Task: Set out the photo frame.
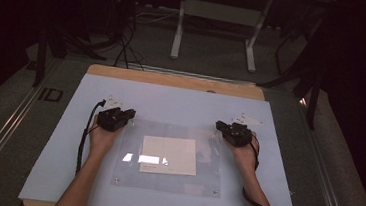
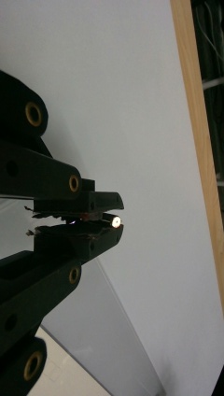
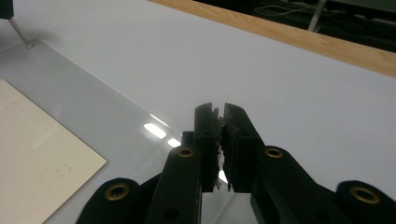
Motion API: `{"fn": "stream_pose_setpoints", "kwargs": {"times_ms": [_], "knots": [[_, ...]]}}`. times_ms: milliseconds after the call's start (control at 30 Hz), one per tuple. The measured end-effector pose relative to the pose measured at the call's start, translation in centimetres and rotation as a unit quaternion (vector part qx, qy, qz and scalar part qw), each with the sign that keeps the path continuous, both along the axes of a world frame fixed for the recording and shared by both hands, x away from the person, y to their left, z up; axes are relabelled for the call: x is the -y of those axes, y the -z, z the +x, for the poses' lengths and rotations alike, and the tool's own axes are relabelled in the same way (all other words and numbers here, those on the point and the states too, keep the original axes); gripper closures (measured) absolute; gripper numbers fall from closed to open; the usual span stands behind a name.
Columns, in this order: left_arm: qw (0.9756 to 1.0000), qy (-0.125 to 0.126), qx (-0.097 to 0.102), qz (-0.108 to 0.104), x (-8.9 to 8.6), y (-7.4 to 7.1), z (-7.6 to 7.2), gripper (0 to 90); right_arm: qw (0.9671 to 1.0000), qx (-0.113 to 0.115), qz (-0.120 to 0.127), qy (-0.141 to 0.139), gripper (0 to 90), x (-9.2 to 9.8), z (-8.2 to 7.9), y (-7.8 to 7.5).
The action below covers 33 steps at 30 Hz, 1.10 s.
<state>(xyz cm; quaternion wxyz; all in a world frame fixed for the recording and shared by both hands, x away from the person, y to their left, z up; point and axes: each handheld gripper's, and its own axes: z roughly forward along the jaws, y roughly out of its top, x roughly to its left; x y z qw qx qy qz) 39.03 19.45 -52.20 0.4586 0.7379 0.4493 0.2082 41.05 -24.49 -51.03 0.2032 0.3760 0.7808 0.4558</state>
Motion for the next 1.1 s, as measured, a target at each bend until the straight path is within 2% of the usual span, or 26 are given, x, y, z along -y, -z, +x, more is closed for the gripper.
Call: {"fn": "stream_pose_setpoints", "kwargs": {"times_ms": [133,267,433,533,733,933,1100], "knots": [[0.9998,0.003,0.006,-0.016,-0.2,-0.1,0.0,82.4,0.9999,-0.007,0.007,-0.001,84.9,0.1,0.2,0.0],[0.9999,0.006,0.005,-0.015,-0.4,-0.1,0.0,83.3,0.9999,-0.007,0.014,0.001,82.3,0.2,0.2,0.2],[0.9999,0.004,0.007,-0.008,-0.2,-0.1,0.0,84.5,0.9999,-0.011,0.010,0.007,85.0,-0.1,0.2,0.6],[0.9999,0.002,0.005,-0.014,-0.2,-0.1,0.1,84.8,0.9998,-0.015,0.009,0.010,85.3,-0.1,0.3,0.5],[0.9995,0.005,-0.009,-0.029,-0.5,-0.1,0.3,84.4,0.9993,-0.034,0.011,0.015,85.2,-0.2,0.6,0.2],[0.9991,0.015,-0.031,-0.025,-0.7,-0.5,1.0,84.4,0.9983,-0.054,0.014,0.017,85.1,-0.2,1.0,0.0],[0.9981,0.015,-0.044,-0.040,-0.9,-0.4,1.7,84.6,0.9964,-0.079,0.020,0.022,85.2,-0.2,1.8,-0.2]]}}
